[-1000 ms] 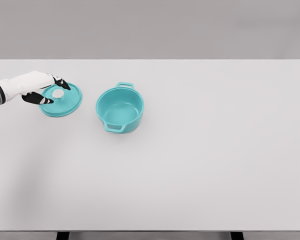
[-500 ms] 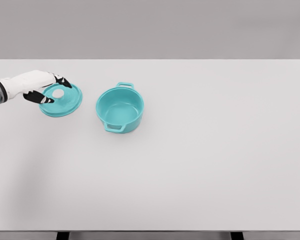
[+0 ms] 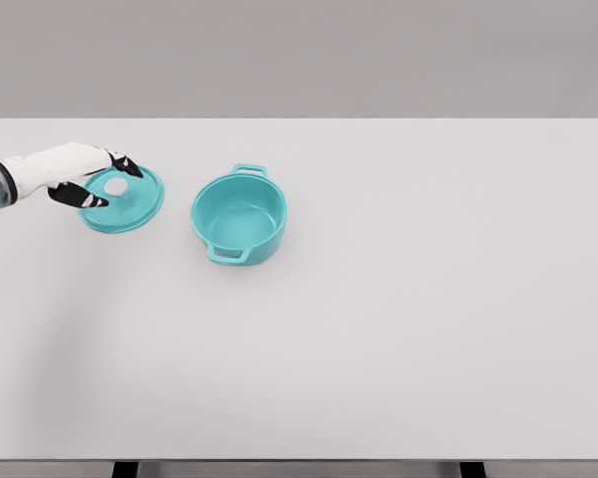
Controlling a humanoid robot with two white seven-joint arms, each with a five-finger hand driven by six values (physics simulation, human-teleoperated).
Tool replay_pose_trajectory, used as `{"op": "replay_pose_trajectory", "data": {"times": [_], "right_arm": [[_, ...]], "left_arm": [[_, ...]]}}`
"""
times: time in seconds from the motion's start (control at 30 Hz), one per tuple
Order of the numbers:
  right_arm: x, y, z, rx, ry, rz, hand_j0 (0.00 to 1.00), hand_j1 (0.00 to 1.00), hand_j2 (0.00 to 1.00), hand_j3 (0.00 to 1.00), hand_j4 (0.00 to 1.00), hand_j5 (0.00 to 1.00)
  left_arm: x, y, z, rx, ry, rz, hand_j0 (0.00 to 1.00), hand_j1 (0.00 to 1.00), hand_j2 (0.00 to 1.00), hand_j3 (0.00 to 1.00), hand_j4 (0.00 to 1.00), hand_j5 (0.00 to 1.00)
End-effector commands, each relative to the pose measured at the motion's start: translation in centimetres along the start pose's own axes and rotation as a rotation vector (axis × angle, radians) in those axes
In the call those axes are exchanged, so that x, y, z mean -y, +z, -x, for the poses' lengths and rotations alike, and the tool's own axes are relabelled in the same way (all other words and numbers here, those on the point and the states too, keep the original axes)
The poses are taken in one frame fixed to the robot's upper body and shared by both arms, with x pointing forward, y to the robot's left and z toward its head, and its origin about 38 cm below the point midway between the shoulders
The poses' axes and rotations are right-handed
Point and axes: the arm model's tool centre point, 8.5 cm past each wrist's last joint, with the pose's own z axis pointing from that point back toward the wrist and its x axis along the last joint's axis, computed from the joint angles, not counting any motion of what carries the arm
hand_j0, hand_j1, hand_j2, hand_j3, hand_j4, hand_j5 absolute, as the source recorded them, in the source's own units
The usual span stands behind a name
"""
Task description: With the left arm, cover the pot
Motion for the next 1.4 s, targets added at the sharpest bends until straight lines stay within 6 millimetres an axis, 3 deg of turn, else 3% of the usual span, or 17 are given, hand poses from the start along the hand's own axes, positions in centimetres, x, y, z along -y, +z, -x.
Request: {"op": "replay_pose_trajectory", "data": {"times": [0.0,1.37], "right_arm": [[0.0,0.0,0.0,-0.001,0.0,-0.001,1.0,1.0,1.0,1.0,1.0,1.0],[0.0,0.0,0.0,0.0,0.0,0.0,1.0,1.0,1.0,1.0,1.0,1.0]], "left_arm": [[0.1,0.0,0.1,-0.002,0.012,-0.001,0.73,0.73,0.73,0.73,0.73,0.73],[0.5,-1.9,0.9,-0.037,0.057,0.038,0.73,0.73,0.73,0.73,0.73,0.73]]}}
